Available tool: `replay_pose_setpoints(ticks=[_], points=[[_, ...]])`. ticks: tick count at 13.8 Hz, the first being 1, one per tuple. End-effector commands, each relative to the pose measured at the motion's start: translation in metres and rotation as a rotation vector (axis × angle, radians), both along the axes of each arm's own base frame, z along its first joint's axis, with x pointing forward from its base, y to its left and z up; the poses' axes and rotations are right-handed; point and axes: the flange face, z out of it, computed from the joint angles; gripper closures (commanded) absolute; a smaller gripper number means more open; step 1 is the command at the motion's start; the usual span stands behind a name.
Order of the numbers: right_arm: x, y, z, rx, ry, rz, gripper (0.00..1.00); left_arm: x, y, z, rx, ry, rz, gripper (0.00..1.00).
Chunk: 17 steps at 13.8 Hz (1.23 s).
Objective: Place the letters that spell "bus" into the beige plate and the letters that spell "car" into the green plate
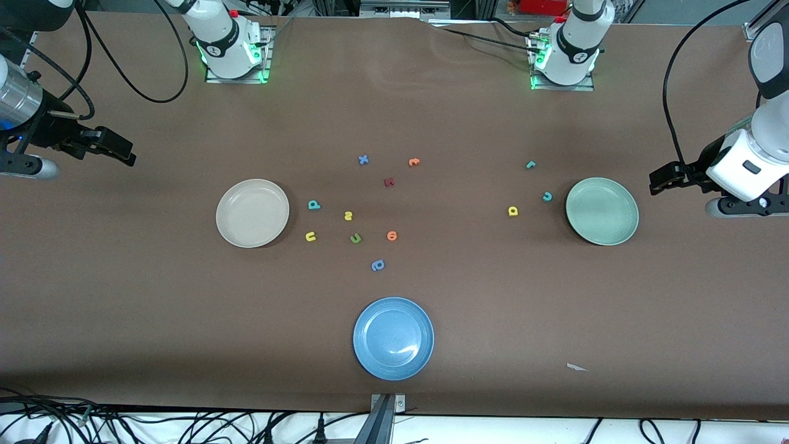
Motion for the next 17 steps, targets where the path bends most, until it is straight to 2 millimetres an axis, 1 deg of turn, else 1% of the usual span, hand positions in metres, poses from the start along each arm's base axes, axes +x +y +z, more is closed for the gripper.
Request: replay_pose_setpoints(ticks=[1,8,11,17], points=[[-0.0028,0.0008,0.0020,0.006,-0.006,0.007,0.00,0.0035,-0.0012,0.0048,0.030,0.007,-0.010,0.00],[-0.0028,0.0016,0.0020,0.006,-0.006,0.009,0.00,0.0004,-0.0009,0.0044,0.030,0.031,-0.016,0.00],[-0.0030,0.0059,0.0027,0.006,-0.007,0.015,0.00,0.0002,-0.0019,0.0037,0.029,0.032,-0.015,0.00],[-0.0030,0.0059,0.0020,0.006,-0.006,0.015,0.00,0.0005,-0.0028,-0.0019,0.028,0.043,-0.020,0.00]])
